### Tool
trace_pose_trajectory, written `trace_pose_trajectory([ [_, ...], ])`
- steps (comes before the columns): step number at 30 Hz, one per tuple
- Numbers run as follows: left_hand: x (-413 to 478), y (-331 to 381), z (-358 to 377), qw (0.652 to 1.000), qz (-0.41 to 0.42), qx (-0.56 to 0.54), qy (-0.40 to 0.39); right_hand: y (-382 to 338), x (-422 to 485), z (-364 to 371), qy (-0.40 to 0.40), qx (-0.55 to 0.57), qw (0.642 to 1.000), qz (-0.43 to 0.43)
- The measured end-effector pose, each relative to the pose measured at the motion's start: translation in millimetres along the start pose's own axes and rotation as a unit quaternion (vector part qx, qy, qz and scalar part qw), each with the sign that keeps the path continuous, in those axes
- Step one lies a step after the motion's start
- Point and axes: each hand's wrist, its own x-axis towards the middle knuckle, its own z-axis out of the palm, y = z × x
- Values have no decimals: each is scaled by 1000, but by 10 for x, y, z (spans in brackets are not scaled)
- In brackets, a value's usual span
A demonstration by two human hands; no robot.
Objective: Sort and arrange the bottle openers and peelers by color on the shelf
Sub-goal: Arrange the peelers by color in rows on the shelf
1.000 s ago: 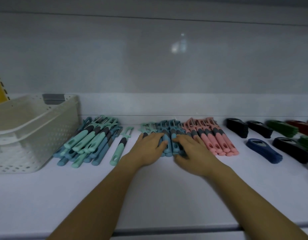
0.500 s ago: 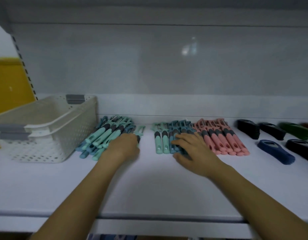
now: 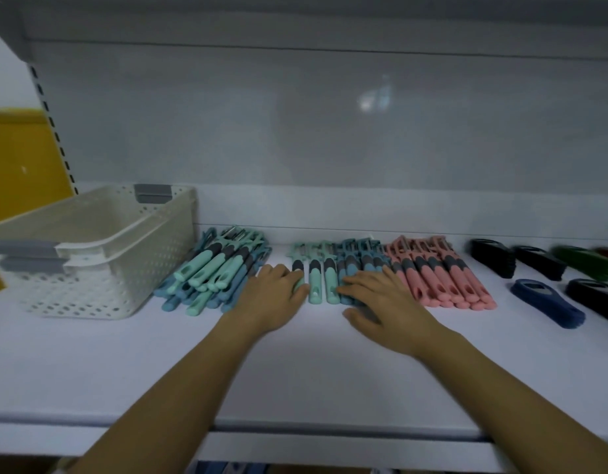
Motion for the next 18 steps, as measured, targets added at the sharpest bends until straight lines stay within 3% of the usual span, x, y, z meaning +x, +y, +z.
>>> trace_pose_trajectory([
  [7,-28,14,7,1000,14,9,-10,-43,10,-17,-7,-3,1000,6],
  [10,-44,-12,-22,999,15,-27,39,-53,-2,-37,-13,-6,1000,9],
  [14,-118,-140,-180,991,-46,11,122,-78,-6,-47,-5,-9,1000,2],
  [18,-211,-377,-236,983,-110,95,112,-103,1,-22,7,-13,1000,-26],
])
